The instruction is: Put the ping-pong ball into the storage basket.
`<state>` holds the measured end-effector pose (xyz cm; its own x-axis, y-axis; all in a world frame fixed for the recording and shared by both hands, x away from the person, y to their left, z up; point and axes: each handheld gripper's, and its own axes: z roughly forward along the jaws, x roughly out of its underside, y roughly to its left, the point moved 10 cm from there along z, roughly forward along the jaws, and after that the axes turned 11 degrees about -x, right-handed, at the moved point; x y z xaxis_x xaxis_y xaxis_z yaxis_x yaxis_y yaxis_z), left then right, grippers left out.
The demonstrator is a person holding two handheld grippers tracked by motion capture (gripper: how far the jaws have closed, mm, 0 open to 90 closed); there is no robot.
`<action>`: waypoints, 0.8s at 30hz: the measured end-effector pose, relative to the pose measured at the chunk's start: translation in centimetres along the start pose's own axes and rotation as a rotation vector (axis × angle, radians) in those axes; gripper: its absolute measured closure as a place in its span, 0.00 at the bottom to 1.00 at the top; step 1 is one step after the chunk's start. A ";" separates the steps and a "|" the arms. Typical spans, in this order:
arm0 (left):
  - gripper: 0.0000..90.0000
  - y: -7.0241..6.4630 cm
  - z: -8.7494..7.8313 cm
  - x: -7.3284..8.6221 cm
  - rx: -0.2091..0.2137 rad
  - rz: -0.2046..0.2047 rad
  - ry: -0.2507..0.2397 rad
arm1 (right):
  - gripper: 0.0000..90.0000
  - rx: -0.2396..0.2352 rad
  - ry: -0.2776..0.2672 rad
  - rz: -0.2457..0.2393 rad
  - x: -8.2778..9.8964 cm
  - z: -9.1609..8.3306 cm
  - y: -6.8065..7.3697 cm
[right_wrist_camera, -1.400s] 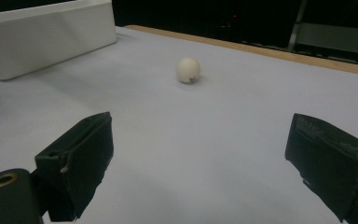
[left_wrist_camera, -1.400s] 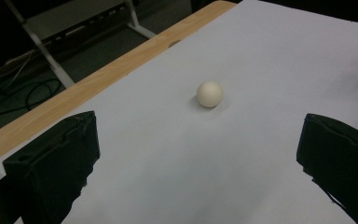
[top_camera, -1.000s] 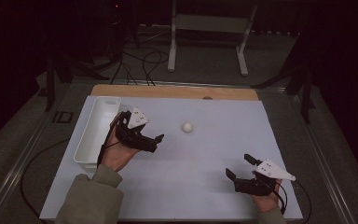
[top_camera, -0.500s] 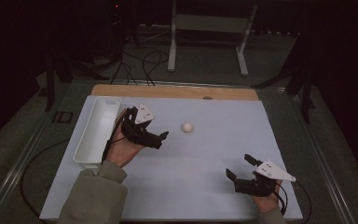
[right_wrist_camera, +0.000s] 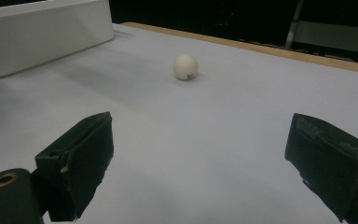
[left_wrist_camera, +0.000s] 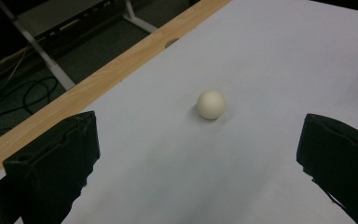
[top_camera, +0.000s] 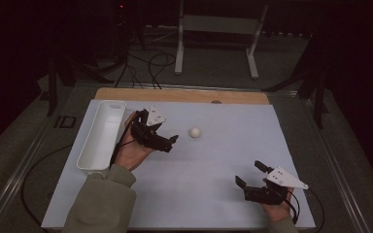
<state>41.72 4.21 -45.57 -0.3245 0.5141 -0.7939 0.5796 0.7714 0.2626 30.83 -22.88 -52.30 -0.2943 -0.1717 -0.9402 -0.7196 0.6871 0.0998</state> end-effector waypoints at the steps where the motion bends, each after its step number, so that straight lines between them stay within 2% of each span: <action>1: 0.00 0.0 0.1 0.0 0.000 0.001 0.003 | 0.08 -0.001 -0.001 0.000 0.0 0.0 0.0; 24: 0.00 -0.9 2.7 0.6 0.011 0.008 0.058 | 0.08 -0.004 0.000 0.001 0.0 0.0 0.0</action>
<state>43.05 2.84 -47.71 -0.3619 0.5416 -0.7587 0.5909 0.7628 0.2627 30.84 -22.89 -52.33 -0.2956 -0.1710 -0.9399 -0.7220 0.6842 0.1026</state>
